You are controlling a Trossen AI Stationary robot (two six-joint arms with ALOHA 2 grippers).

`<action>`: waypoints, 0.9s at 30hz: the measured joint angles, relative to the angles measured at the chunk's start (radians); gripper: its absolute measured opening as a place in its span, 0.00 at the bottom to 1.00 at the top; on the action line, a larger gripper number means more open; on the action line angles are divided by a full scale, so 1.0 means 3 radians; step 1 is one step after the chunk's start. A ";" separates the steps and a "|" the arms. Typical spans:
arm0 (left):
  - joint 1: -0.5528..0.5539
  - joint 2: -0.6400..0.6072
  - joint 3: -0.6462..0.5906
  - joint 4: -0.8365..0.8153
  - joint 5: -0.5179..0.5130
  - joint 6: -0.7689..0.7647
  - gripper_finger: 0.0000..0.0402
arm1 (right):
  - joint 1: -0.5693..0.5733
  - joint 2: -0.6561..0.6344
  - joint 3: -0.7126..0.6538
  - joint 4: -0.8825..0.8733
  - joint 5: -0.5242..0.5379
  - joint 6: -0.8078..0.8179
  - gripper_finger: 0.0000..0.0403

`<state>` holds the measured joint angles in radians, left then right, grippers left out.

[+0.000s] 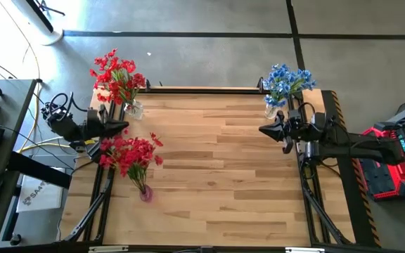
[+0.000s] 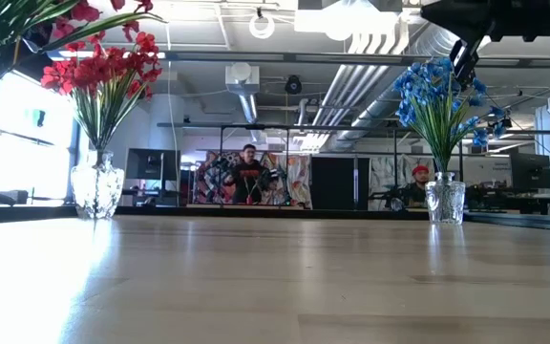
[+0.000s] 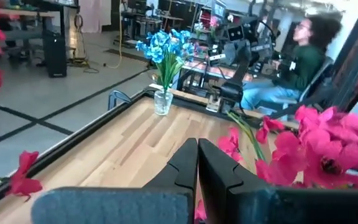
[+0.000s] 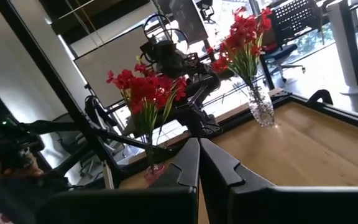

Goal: Sort flowers into vase by color
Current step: Return to Home Position

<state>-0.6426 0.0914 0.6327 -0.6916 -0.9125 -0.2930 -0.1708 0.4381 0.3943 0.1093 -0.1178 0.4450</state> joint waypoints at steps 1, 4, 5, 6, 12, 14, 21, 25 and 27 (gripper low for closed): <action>0.0000 0.0002 0.0000 0.0013 -0.0024 -0.0047 0.00 | -0.0009 0.0000 0.0000 0.0000 -0.0028 0.0001 0.00; 0.0000 0.0049 0.0000 0.0088 -0.0226 -0.0124 0.00 | -0.0022 0.0000 0.0000 0.0001 -0.0061 0.0011 0.00; 0.0000 0.0054 0.0000 0.0129 -0.0229 -0.0101 0.00 | -0.0021 0.0000 0.0000 0.0000 -0.0062 0.0011 0.00; 0.0000 0.0065 0.0000 0.0198 -0.0226 -0.0054 0.00 | -0.0021 0.0000 0.0000 0.0000 -0.0063 0.0011 0.00; 0.0000 0.0237 0.0001 0.0598 -0.0117 0.0391 0.00 | -0.0021 0.0001 0.0001 0.0001 -0.0074 0.0011 0.00; 0.0000 0.0252 0.0002 0.0568 -0.0050 0.0395 0.00 | -0.0021 0.0001 0.0000 0.0001 -0.0074 0.0011 0.00; 0.0000 0.0310 0.0003 0.0488 0.0394 0.0199 0.00 | -0.0021 0.0001 0.0000 0.0000 -0.0109 0.0012 0.00; 0.0000 0.0393 0.0001 0.0203 0.0407 -0.0146 0.00 | -0.0021 0.0004 0.0000 -0.0003 -0.0119 0.0025 0.00; 0.0000 0.0433 0.0001 0.0094 0.0419 -0.0294 0.00 | -0.0021 0.0004 0.0000 -0.0009 -0.0159 0.0069 0.00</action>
<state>-0.6426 0.2212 0.6331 -0.6634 -0.7867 -0.3813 -0.1772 0.4393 0.3943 0.1066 -0.1654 0.4656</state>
